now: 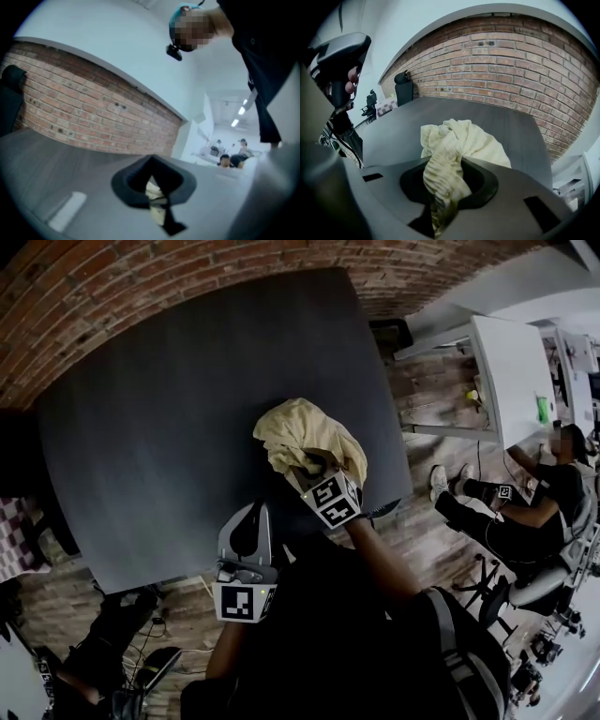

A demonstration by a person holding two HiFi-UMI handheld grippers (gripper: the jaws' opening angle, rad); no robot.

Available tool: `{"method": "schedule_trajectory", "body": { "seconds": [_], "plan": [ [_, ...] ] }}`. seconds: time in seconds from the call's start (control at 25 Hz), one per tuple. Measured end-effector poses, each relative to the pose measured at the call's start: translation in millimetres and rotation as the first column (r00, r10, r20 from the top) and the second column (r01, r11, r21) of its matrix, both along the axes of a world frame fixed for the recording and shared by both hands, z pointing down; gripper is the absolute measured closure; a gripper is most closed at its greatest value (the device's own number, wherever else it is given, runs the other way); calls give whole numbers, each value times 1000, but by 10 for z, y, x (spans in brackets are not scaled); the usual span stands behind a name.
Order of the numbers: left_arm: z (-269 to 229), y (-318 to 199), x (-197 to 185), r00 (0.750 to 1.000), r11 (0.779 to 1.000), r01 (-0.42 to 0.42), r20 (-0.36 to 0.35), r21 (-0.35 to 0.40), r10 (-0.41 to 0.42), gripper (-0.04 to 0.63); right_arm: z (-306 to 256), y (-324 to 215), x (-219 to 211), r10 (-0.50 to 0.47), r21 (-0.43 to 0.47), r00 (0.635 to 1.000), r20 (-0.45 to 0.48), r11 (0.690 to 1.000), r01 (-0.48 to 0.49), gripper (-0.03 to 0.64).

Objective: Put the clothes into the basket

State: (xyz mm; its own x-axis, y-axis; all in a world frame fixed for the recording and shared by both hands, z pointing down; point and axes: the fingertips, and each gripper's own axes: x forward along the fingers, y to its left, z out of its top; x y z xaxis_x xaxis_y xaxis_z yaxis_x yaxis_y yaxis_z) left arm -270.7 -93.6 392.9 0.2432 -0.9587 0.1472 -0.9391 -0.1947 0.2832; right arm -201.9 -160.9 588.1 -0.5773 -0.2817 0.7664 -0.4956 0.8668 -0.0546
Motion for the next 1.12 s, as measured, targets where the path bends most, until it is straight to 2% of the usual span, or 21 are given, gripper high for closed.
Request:
{"method": "schedule_trajectory", "body": {
  "seconds": [0.44, 0.72, 1.12],
  "plan": [
    [-277, 172, 374, 999, 998, -37, 38, 50, 35, 591, -563, 154, 284, 52, 51, 981, 189, 997, -62, 526],
    [-394, 244, 537, 996, 996, -50, 72, 73, 45, 591, -897, 325, 471, 82, 45, 955, 286, 994, -99, 528],
    [-572, 408, 892, 993, 990, -79, 93, 114, 68, 591, -1217, 541, 783, 125, 69, 927, 352, 985, -159, 528]
  ]
}}
